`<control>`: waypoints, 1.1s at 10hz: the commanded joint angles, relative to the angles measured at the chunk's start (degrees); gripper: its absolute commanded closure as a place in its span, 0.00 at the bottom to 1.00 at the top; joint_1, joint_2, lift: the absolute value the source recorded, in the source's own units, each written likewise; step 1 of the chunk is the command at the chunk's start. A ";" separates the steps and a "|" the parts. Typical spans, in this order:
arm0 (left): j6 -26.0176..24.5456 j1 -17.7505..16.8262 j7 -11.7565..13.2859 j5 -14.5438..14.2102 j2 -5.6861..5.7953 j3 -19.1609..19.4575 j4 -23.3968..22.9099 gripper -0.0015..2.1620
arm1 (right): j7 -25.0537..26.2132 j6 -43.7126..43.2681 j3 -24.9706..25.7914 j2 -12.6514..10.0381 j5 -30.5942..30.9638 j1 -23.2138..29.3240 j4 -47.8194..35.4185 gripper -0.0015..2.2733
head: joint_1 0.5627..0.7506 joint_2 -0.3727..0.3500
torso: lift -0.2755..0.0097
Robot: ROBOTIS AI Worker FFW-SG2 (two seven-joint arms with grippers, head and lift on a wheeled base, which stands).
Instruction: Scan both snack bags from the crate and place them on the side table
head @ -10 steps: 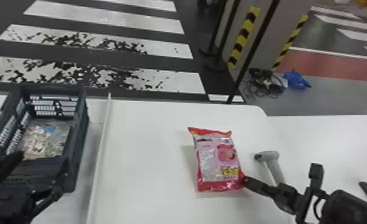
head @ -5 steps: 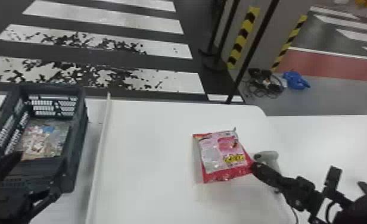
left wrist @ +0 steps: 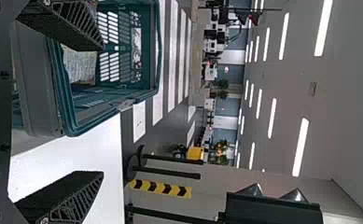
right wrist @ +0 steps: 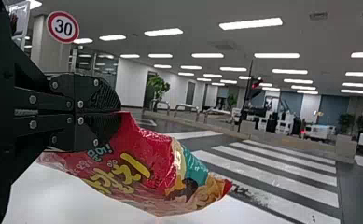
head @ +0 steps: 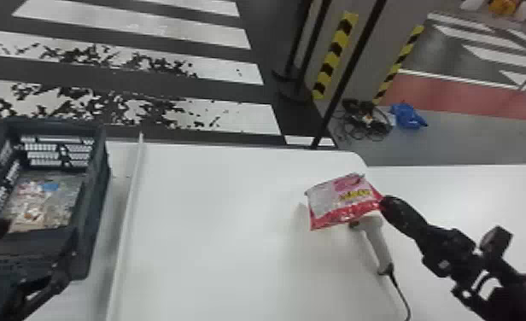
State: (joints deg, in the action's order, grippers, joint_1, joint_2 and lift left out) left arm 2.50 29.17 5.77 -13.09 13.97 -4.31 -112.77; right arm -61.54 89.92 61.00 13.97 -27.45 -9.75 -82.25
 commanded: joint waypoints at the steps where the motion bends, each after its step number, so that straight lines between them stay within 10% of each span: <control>1: 0.00 0.10 0.03 0.00 -0.09 0.00 -0.08 0.02 | 0.90 0.16 1.67 1.50 -4.63 -1.50 2.01 0.99 | 0.70 0.06 | 0.62; 7: 0.70 0.71 0.20 -0.35 0.35 0.62 -0.25 0.02 | 8.90 -14.20 10.37 9.67 -8.32 -5.63 15.02 0.99 | 0.70 0.03 | 0.62; 11: 0.70 0.27 0.20 -0.53 0.35 0.62 0.27 0.02 | 15.93 -37.23 13.71 10.11 -8.41 -4.40 20.03 0.99 | 0.70 0.03 | 0.62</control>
State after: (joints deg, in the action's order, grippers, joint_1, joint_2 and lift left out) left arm 3.20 29.51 5.98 -13.56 14.33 -3.69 -112.54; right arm -45.42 55.76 74.58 24.14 -35.81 -14.36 -63.24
